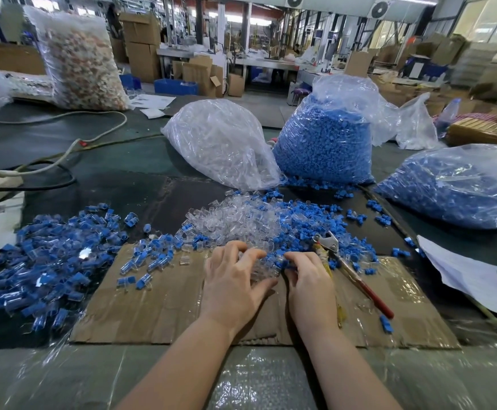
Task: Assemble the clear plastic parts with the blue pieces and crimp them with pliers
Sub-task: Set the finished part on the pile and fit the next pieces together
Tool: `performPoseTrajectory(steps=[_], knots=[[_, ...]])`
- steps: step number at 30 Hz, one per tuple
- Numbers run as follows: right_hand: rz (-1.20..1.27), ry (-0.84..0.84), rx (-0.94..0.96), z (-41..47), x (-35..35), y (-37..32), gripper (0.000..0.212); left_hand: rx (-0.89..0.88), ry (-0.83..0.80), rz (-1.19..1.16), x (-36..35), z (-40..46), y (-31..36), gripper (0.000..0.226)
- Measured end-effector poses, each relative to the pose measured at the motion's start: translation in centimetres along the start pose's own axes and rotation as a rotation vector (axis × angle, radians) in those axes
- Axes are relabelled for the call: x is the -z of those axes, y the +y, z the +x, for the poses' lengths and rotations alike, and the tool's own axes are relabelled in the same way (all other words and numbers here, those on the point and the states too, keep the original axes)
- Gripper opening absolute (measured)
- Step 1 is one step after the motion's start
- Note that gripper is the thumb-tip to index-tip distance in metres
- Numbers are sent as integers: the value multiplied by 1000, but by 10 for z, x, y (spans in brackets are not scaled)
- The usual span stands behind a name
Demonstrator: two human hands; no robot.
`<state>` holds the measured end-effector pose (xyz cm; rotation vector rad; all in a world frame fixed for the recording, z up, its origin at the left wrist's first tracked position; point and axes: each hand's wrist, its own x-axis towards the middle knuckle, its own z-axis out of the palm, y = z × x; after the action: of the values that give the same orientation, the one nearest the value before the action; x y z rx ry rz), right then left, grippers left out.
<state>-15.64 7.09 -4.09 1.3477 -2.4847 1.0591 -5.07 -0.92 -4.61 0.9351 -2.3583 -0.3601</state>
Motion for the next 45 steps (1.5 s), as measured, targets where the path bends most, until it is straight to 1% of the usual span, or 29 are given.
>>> performPoseTrajectory(steps=[2, 6, 11, 17, 20, 22, 23, 25, 27, 32, 35, 41, 45], knots=[[3, 5, -2, 0, -1, 0, 33, -5, 19, -30, 2, -1, 0, 42], [-11, 17, 10, -1, -1, 0, 31, -44, -10, -62, 3, -2, 2, 26], [-18, 16, 28, -2, -1, 0, 34, -44, -2, -107, 3, 0, 3, 31], [-27, 21, 32, -3, -1, -1, 37, -43, 24, -123, 5, -1, 5, 30], [-32, 34, 36, -4, 0, -2, 36, 4, 133, -93, 8, -3, 6, 27], [-38, 44, 40, -4, 0, -3, 34, 92, 218, -53, 10, -4, 7, 28], [-34, 53, 41, -4, 0, -3, 32, 157, 220, -33, 11, -4, 7, 27], [-26, 71, 37, -4, 0, -2, 30, 266, 165, -15, 12, -3, 6, 28], [-29, 78, 36, -4, -1, -2, 30, 293, 112, -32, 10, -3, 5, 30], [-65, 41, 26, -4, -2, -2, 31, 242, 68, -132, 10, -3, 6, 36], [-97, 15, 32, -5, -2, -1, 33, 225, 76, -187, 10, -2, 5, 37], [-117, -27, 13, -2, -4, 0, 37, 224, 113, -265, 11, -1, 4, 31], [-86, -10, 12, -2, -4, 0, 35, 227, 62, -220, 9, -2, 3, 19]])
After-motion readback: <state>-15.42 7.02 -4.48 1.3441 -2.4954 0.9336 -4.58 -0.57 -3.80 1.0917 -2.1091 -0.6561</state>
